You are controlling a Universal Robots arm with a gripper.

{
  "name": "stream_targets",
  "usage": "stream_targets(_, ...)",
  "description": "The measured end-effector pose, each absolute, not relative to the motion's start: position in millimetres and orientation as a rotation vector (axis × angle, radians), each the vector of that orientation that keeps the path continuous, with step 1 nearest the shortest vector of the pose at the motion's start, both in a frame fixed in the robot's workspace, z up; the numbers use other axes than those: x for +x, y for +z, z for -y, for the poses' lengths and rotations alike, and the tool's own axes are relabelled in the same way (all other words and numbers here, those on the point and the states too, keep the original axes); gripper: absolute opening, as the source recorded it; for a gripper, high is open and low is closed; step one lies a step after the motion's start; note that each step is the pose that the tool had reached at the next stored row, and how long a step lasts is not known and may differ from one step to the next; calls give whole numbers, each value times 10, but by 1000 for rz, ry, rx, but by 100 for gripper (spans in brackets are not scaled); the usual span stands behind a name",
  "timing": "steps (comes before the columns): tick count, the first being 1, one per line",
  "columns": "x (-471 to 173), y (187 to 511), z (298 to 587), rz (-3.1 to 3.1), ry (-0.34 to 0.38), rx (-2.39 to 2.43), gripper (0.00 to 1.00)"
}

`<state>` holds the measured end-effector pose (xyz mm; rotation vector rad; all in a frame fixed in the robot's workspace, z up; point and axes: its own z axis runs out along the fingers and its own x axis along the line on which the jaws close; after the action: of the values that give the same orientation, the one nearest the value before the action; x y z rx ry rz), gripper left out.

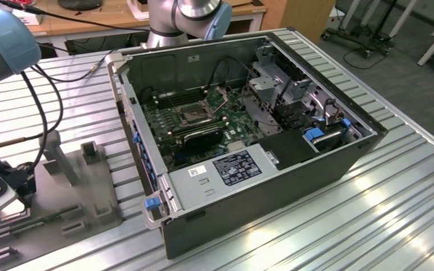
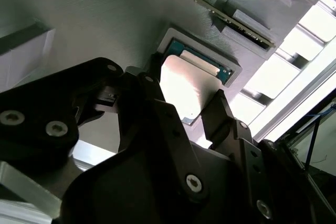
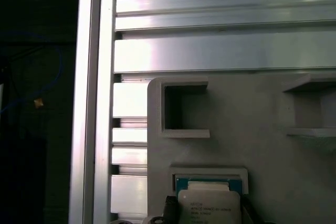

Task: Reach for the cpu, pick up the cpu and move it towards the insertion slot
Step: 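Pick up the cpu and move it towards the insertion slot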

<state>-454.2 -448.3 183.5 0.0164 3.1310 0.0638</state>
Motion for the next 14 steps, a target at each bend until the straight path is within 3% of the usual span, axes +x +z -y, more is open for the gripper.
stream_targets(14,-4542,1890,4483,-3131,64,17,55)
